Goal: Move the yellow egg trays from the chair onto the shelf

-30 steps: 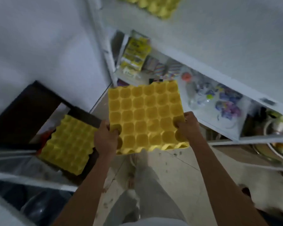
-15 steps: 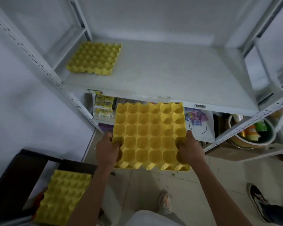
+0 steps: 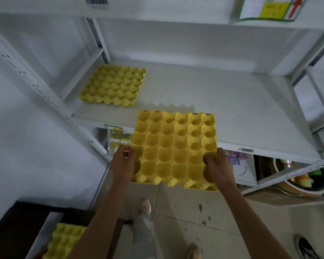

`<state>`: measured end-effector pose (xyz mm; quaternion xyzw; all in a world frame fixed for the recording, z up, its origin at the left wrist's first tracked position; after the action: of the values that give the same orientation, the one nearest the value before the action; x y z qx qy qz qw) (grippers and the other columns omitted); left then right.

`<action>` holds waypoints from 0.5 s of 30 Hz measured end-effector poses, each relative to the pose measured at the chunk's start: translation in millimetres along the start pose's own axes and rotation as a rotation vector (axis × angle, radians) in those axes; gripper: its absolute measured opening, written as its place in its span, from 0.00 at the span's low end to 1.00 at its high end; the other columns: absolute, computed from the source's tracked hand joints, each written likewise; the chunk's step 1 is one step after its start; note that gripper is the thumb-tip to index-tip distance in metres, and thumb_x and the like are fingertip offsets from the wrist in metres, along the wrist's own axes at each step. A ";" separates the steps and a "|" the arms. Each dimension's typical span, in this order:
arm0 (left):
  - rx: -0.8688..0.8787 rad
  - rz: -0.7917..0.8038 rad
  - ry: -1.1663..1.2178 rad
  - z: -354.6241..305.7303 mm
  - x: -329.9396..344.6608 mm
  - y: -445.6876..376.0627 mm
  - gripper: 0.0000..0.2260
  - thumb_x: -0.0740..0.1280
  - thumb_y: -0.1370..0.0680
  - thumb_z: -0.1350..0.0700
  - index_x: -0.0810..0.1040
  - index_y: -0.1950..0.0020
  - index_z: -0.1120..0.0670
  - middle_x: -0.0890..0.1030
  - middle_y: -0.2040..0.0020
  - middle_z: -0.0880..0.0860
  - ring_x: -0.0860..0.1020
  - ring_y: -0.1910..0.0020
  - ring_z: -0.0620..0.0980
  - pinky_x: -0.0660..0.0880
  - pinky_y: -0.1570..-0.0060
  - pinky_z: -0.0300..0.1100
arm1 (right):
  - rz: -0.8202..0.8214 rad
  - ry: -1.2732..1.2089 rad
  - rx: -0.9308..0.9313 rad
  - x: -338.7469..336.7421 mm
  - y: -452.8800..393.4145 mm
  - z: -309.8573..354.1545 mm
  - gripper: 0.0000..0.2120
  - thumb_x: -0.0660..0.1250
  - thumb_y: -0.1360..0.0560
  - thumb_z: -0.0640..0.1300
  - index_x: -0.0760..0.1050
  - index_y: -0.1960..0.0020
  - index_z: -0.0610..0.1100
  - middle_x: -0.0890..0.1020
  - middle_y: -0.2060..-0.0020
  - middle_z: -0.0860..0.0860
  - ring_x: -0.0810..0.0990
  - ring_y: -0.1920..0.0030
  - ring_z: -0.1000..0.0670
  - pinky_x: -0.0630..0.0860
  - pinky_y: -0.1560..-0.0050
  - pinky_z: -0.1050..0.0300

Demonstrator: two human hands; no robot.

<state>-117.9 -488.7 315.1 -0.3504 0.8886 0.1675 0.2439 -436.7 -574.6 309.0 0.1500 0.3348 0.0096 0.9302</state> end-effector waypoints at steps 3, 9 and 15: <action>-0.002 0.000 0.015 -4.1 0.0 -55.0 0.09 0.67 0.18 0.52 0.81 0.46 0.58 0.83 0.52 0.52 0.80 0.51 0.54 0.73 0.53 0.44 | -0.037 -0.115 0.001 24.0 -19.3 27.3 0.07 0.62 0.21 0.48 0.71 0.45 0.48 0.80 0.55 0.52 0.77 0.55 0.53 0.69 0.62 0.55; 0.109 0.049 -0.102 -20.9 6.6 -144.1 0.11 0.63 0.16 0.50 0.82 0.43 0.53 0.86 0.48 0.51 0.83 0.47 0.52 0.77 0.50 0.47 | -0.110 -0.201 0.053 65.3 -68.5 58.1 0.07 0.63 0.22 0.50 0.75 0.52 0.47 0.82 0.57 0.47 0.80 0.55 0.44 0.75 0.58 0.50; 0.140 0.182 -0.249 -35.9 41.3 -195.1 0.15 0.62 0.18 0.47 0.82 0.35 0.49 0.79 0.42 0.52 0.79 0.49 0.49 0.73 0.53 0.42 | -0.181 -0.161 0.169 72.2 -130.2 62.5 0.09 0.65 0.27 0.50 0.80 0.57 0.46 0.83 0.61 0.44 0.81 0.59 0.41 0.78 0.62 0.49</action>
<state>-18.0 -664.1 297.1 -0.2270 0.8891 0.1689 0.3598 -352.3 -707.5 272.7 0.1974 0.2711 -0.1145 0.9351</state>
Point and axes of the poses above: each hand's wrist, its own y-axis away from the middle knuckle, its own x-axis out of the palm, z = x × y, the point moved 4 cm from there along -y, towards the middle knuckle
